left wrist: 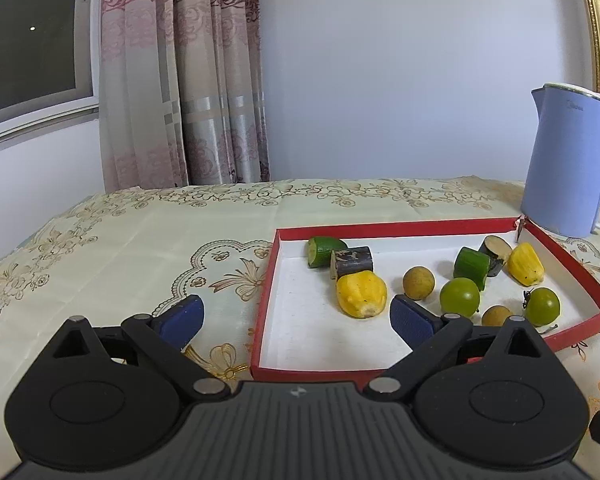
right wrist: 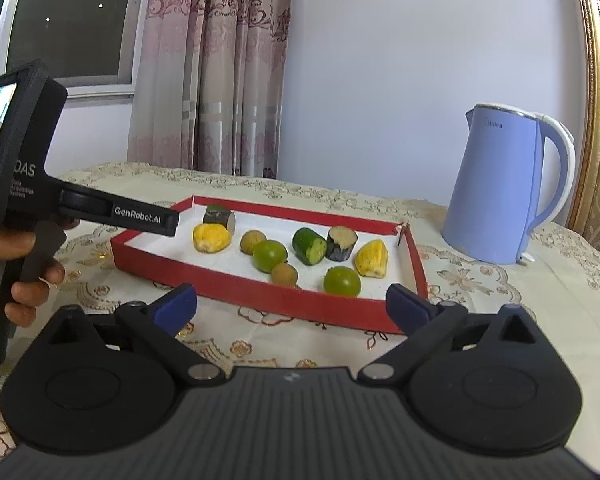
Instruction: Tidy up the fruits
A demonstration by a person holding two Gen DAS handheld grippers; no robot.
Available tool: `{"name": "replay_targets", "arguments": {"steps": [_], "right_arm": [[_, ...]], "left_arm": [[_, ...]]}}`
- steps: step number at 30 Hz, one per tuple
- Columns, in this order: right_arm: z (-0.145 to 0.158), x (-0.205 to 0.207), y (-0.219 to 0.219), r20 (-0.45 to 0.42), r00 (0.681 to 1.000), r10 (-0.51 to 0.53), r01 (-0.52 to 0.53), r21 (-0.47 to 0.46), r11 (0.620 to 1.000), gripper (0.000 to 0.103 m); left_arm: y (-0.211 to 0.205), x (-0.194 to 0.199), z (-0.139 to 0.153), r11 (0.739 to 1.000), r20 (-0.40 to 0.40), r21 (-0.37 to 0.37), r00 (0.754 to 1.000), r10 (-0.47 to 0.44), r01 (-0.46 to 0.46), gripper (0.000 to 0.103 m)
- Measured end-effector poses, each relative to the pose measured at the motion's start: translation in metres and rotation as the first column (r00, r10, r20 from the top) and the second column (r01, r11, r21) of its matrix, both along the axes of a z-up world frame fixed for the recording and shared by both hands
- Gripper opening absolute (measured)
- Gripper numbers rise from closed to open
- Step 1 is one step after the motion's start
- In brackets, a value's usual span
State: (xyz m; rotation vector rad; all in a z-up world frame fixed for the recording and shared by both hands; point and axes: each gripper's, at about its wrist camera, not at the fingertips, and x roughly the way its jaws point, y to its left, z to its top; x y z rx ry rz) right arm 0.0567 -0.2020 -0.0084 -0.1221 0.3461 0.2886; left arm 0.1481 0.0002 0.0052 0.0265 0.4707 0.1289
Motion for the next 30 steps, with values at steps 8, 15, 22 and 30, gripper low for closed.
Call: {"name": "replay_targets", "arguments": {"steps": [8, 15, 22, 30], "right_arm": [[-0.0042, -0.0001, -0.0024, -0.028, 1.000, -0.005, 0.004, -0.017, 1.000, 0.103], [-0.0043, -0.0003, -0.0036, -0.031, 1.000, -0.005, 0.004, -0.022, 1.000, 0.103], [-0.0053, -0.0006, -0.0024, -0.036, 0.999, -0.002, 0.001, -0.028, 1.000, 0.103], [-0.0060, -0.0004, -0.0022, -0.043, 0.999, -0.005, 0.004, -0.026, 1.000, 0.103]], "left_arm": [[0.0006, -0.0004, 0.0005, 1.000, 0.008, 0.003, 1.000, 0.005, -0.005, 0.100], [-0.0029, 0.0008, -0.0004, 0.999, 0.004, 0.038, 1.000, 0.013, -0.013, 0.100], [-0.0002, -0.0003, 0.0005, 1.000, 0.005, 0.018, 1.000, 0.010, -0.010, 0.100], [0.0002, -0.0005, 0.0008, 1.000, 0.006, 0.009, 1.000, 0.001, -0.001, 0.100]]}}
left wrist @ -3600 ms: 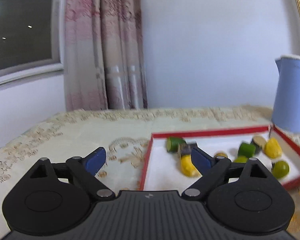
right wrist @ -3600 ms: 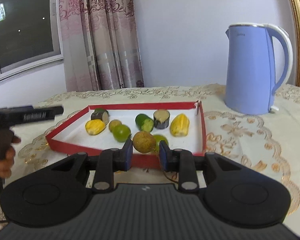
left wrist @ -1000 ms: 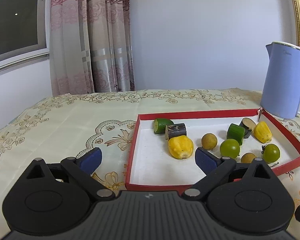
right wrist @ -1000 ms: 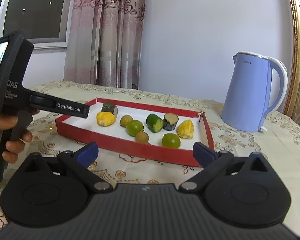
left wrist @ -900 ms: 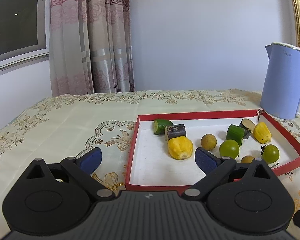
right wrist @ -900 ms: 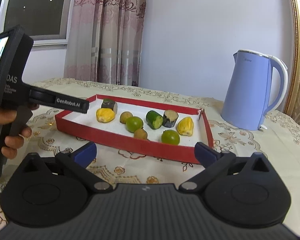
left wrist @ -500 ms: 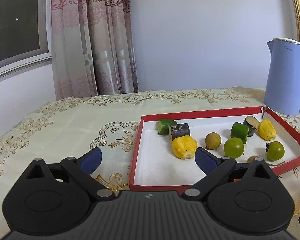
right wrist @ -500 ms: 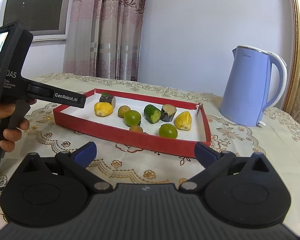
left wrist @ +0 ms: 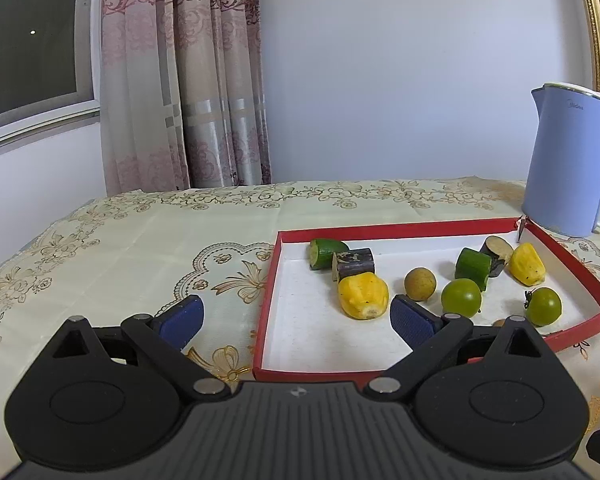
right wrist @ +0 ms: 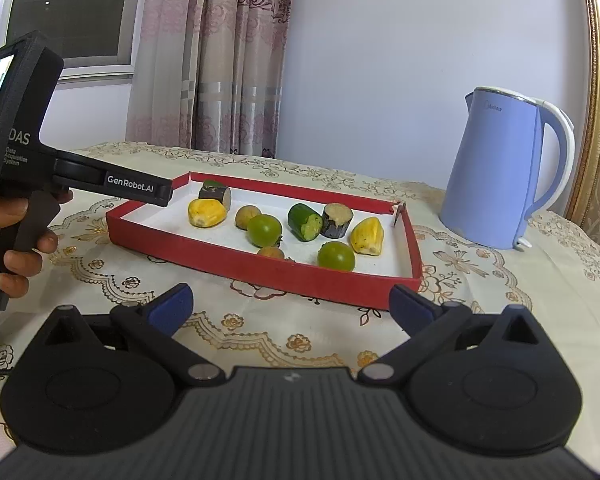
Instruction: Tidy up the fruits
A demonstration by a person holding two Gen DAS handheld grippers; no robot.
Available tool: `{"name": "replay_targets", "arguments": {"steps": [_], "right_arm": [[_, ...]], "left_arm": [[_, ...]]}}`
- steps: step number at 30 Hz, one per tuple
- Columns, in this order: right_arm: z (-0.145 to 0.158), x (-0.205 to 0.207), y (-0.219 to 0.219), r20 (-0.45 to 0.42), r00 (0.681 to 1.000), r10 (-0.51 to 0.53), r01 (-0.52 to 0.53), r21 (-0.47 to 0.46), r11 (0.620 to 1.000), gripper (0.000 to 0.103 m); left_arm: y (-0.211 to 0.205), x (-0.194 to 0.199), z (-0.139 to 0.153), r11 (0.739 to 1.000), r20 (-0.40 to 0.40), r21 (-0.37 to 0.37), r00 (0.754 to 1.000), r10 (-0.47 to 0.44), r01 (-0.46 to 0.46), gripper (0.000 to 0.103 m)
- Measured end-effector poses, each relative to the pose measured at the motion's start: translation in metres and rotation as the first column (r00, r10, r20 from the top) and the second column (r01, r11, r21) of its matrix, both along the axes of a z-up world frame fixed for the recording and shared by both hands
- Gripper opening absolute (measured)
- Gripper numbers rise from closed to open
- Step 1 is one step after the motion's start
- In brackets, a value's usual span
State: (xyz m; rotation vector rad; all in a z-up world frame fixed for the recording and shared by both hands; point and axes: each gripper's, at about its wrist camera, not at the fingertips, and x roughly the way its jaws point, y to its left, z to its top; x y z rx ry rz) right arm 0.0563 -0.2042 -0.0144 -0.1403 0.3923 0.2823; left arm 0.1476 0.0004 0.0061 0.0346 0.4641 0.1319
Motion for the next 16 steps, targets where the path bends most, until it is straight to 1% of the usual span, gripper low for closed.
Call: {"name": "replay_targets", "arguments": {"steps": [12, 16], "right_arm": [[-0.0027, 0.0006, 0.0002, -0.010, 1.000, 0.002, -0.002, -0.003, 1.000, 0.103], [-0.0067, 0.0058, 0.0004, -0.042, 0.999, 0.003, -0.004, -0.004, 1.000, 0.103]], "left_arm": [[-0.0012, -0.0013, 0.0010, 1.000, 0.010, 0.001, 1.000, -0.010, 0.010, 0.100], [-0.0016, -0.0026, 0.0013, 1.000, 0.016, -0.005, 1.000, -0.020, 0.020, 0.100]]}}
